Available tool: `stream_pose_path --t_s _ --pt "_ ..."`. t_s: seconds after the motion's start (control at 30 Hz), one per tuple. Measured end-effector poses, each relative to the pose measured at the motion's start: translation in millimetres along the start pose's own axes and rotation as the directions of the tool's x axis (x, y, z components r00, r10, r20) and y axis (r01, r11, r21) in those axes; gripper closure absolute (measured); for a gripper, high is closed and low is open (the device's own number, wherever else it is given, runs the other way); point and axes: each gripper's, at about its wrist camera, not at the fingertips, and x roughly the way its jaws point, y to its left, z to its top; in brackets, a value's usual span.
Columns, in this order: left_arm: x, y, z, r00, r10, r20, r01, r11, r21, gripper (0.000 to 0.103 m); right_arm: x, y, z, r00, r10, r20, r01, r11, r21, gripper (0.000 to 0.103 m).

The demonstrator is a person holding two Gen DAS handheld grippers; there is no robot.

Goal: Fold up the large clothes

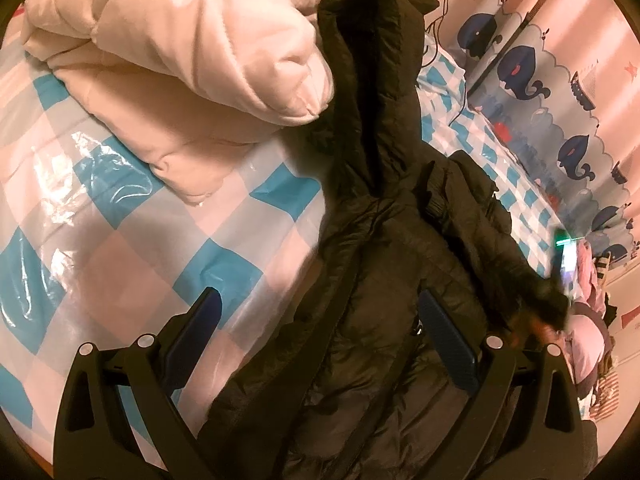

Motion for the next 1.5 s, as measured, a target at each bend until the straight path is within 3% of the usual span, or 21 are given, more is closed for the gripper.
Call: stream_pose_path --t_s 0.13,0.17,0.27,0.33,0.4,0.47,0.53,0.57,0.73,0.8,0.9,1.0,1.13,1.2,1.27,1.33,1.43,1.5 --pt "5.8 -11.5 -3.3 1.000 0.008 -0.005 -0.008 1.000 0.027 0.008 -29.5 -10.5 2.1 0.993 0.065 0.098 -0.066 0.998 0.012 0.020" --pt "6.0 -13.8 -4.3 1.000 0.012 -0.003 -0.012 0.999 0.035 0.008 -47.5 -16.3 3.2 0.988 0.049 0.149 -0.051 0.999 0.005 0.020" --pt "7.4 -21.6 -6.7 1.000 0.023 0.003 -0.023 0.998 0.055 0.008 -90.5 -48.7 3.5 0.963 -0.053 0.265 0.045 0.998 0.038 0.020" --pt "8.6 -25.8 -8.2 1.000 0.025 0.003 -0.025 0.998 0.060 0.008 -108.5 -88.6 0.6 0.939 -0.157 0.307 0.122 0.984 0.131 0.017" --pt "10.0 -30.0 -9.2 1.000 0.030 0.004 -0.030 0.997 0.069 0.008 -101.9 -135.0 -2.0 0.936 -0.231 0.266 0.165 0.954 0.249 0.017" --pt "12.5 -35.0 -10.4 0.999 0.037 0.003 -0.038 0.996 0.084 0.008 -85.2 -172.5 -17.0 0.948 -0.251 0.197 0.177 0.928 0.327 0.017" --pt "14.5 -39.1 -11.5 0.999 0.044 0.004 -0.044 0.994 0.098 0.008 -50.9 -192.2 -21.9 0.967 -0.244 0.078 0.205 0.920 0.334 0.017" --pt "16.2 -42.0 -11.8 0.999 0.050 0.005 -0.051 0.993 0.106 0.008 -44.1 -195.8 -24.1 0.969 -0.236 0.068 0.201 0.924 0.326 0.017" --pt "19.1 -50.5 -13.1 0.995 0.090 0.032 -0.094 0.986 0.139 0.008 -84.7 -173.4 -30.6 0.961 -0.193 0.198 0.136 0.953 0.269 0.017" --pt "17.3 -52.4 -13.5 0.993 0.108 0.052 -0.115 0.982 0.153 0.008 -111.1 -148.5 -46.5 0.954 -0.106 0.281 0.046 0.976 0.211 0.016" --pt "12.8 -55.8 -13.8 0.987 0.133 0.090 -0.147 0.973 0.175 0.008 -132.6 -123.6 -76.7 0.945 0.027 0.325 -0.083 0.983 0.161 0.014" --pt "4.7 -60.6 -12.5 0.974 0.163 0.157 -0.195 0.956 0.221 0.008 -135.9 -93.0 -109.0 0.922 0.212 0.324 -0.253 0.963 0.089 0.014" --pt "-5.6 -62.0 -10.8 0.951 0.198 0.238 -0.260 0.927 0.269 0.008 -131.0 -43.0 -109.5 0.909 0.310 0.278 -0.313 0.949 -0.038 0.014" --pt "-9.7 -56.8 -6.2 0.956 0.169 0.238 -0.229 0.941 0.250 0.008 -132.5 -13.5 -99.8 0.873 0.429 0.233 -0.417 0.903 -0.101 0.014" --pt "-13.7 -53.4 -0.5 0.955 0.152 0.255 -0.216 0.946 0.244 0.008 -137.8 6.0 -98.8 0.843 0.489 0.224 -0.475 0.872 -0.115 0.014" --pt "-15.8 -57.0 1.1 0.943 0.156 0.295 -0.242 0.928 0.284 0.008 -142.7 17.1 -105.0 0.852 0.466 0.238 -0.445 0.885 -0.139 0.014" --pt "-16.1 -71.0 -5.7 0.911 0.172 0.374 -0.329 0.850 0.411 0.008 -143.5 10.4 -126.7 0.860 0.437 0.265 -0.416 0.899 -0.135 0.014" --pt "-16.8 -85.8 -16.8 0.872 0.160 0.463 -0.418 0.735 0.534 0.008 -136.7 -8.4 -145.2 0.856 0.432 0.283 -0.434 0.899 -0.059 0.014"
